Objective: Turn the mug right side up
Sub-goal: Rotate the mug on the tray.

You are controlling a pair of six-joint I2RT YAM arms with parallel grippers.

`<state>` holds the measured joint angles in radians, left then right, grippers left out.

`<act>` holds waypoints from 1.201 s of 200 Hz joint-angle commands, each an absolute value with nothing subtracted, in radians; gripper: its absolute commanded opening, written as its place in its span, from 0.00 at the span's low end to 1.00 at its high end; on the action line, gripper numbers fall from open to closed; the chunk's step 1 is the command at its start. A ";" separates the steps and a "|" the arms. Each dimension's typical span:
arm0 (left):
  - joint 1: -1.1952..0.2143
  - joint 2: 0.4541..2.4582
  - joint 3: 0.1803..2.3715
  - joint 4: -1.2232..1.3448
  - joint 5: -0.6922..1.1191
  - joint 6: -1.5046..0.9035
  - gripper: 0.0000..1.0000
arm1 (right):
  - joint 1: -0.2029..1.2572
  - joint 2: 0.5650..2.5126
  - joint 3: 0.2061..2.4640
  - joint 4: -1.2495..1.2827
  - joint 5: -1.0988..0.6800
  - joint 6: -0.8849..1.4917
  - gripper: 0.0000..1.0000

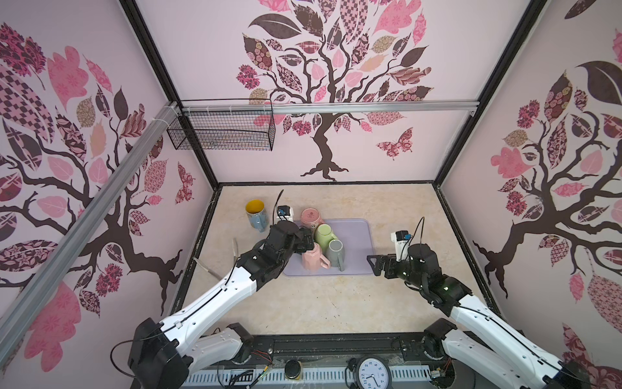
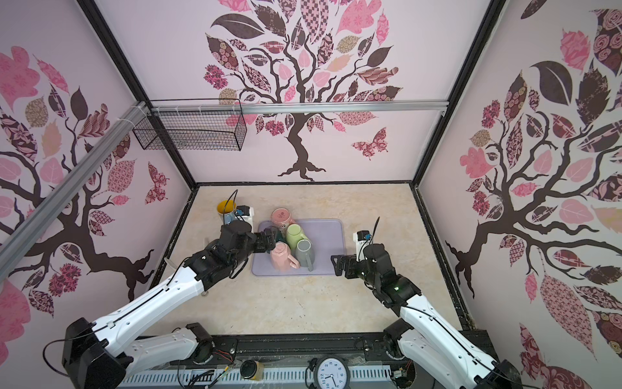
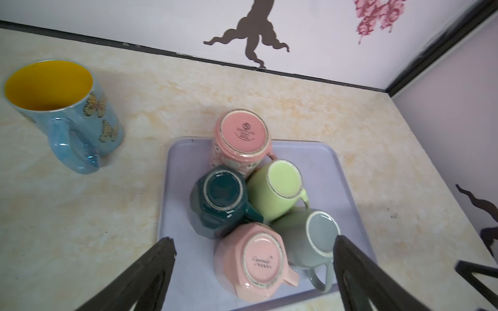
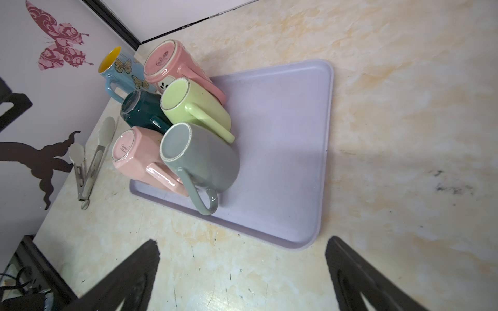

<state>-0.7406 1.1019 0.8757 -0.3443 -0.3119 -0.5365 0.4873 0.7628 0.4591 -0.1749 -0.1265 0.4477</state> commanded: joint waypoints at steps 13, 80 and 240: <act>-0.849 1.142 0.818 -0.384 -0.322 -0.626 0.94 | 0.481 0.729 0.410 -0.157 -0.188 0.535 0.99; -0.881 1.268 0.841 -0.275 -0.218 -0.565 0.91 | 0.479 0.641 0.380 -0.187 -0.132 0.515 0.99; -0.918 1.460 0.926 -0.172 -0.122 -0.510 0.74 | 0.481 0.453 0.293 -0.132 -0.026 0.555 1.00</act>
